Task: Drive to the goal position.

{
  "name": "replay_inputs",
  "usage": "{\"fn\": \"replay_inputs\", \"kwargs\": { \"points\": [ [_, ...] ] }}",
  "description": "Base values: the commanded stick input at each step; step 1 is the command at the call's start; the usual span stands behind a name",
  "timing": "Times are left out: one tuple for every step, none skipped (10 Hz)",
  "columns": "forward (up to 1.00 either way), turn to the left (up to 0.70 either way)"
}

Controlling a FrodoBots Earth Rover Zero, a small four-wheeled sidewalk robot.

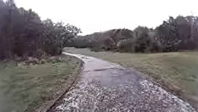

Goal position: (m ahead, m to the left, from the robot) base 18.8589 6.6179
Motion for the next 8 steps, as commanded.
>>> {"fn": "replay_inputs", "kwargs": {
  "points": [
    [1.0,-0.17],
    [1.0,-0.27],
    [1.0,-0.27],
    [1.0,-0.2],
    [1.0,-0.12],
    [1.0,-0.04],
    [1.0,0.0],
    [1.0,0.0]
  ]
}}
